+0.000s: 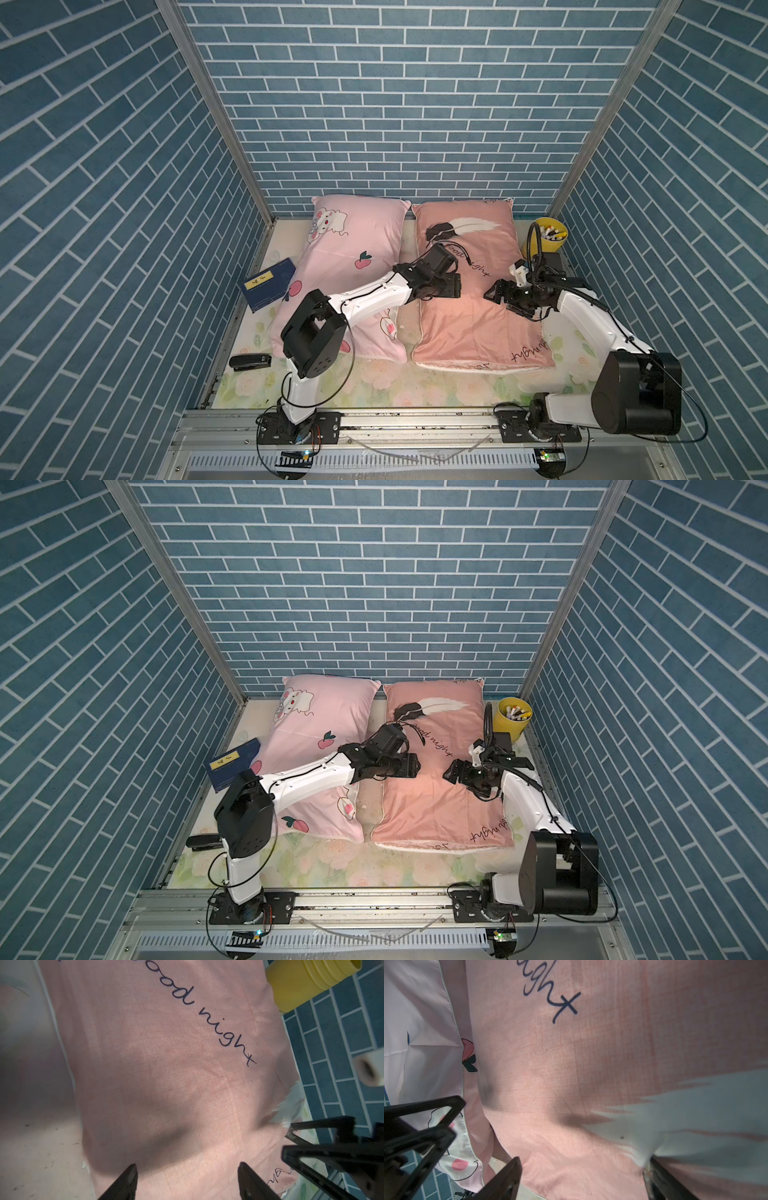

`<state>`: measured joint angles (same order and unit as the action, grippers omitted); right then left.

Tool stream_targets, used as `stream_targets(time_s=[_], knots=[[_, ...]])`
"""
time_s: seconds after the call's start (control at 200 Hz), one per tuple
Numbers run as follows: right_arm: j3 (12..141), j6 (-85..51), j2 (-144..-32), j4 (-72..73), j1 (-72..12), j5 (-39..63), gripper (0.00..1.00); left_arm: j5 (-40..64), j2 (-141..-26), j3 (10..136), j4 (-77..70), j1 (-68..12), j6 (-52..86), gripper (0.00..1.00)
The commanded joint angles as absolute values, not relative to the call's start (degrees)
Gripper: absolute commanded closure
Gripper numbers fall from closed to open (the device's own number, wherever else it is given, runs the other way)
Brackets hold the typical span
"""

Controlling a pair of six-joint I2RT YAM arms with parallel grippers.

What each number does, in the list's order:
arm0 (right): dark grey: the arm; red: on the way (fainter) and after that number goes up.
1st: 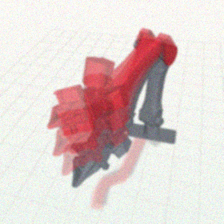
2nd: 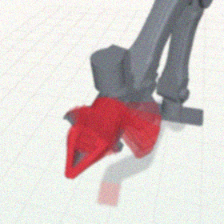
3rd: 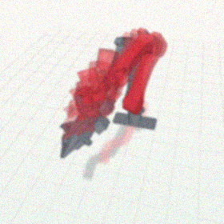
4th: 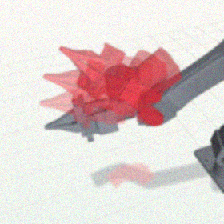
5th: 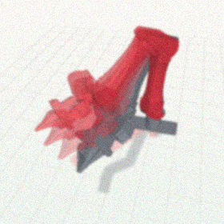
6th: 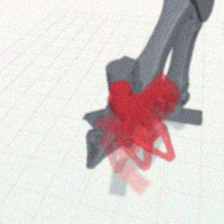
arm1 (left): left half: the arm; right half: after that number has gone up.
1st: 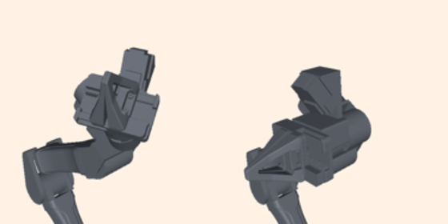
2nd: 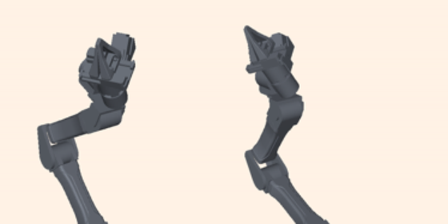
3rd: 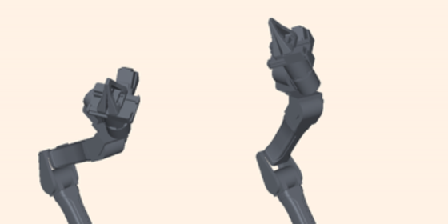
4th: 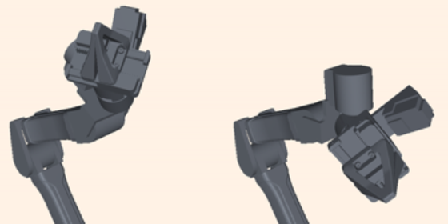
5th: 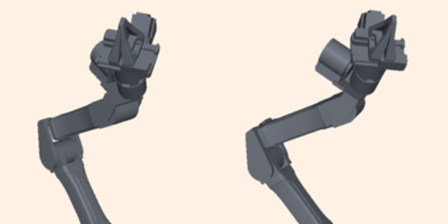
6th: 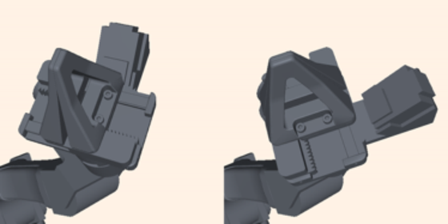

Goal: Zip up pillowcases
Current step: Move the pillowcase to the center of the board.

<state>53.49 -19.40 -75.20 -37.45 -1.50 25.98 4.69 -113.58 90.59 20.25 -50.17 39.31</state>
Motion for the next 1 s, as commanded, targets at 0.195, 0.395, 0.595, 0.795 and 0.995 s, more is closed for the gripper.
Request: stream_targets(time_s=[0.195,0.395,0.595,0.795,0.995], knots=[[53.9,-19.2,-71.2,-41.4,5.9,10.6,0.15,3.0,-120.2,95.2,24.6,-51.3,35.5,0.28],[54.8,-17.0,-76.8,-39.9,7.0,8.4,0.2,-3.2,-121.1,93.9,27.4,-49.7,32.7,0.31],[53.9,-14.7,-81.2,-36.5,7.0,17.0,0.22,-3.8,-118.3,88.3,24.6,-46.4,33.3,0.34],[52.1,-15.4,-82.4,-34.6,4.9,27.4,0.27,-6.1,-111.3,86.3,23.7,-45.1,32.8,0.34],[53.2,-15.7,-83.0,-34.0,-0.5,31.7,0.27,-4.6,-105.9,88.1,24.0,-45.9,33.3,0.31]])
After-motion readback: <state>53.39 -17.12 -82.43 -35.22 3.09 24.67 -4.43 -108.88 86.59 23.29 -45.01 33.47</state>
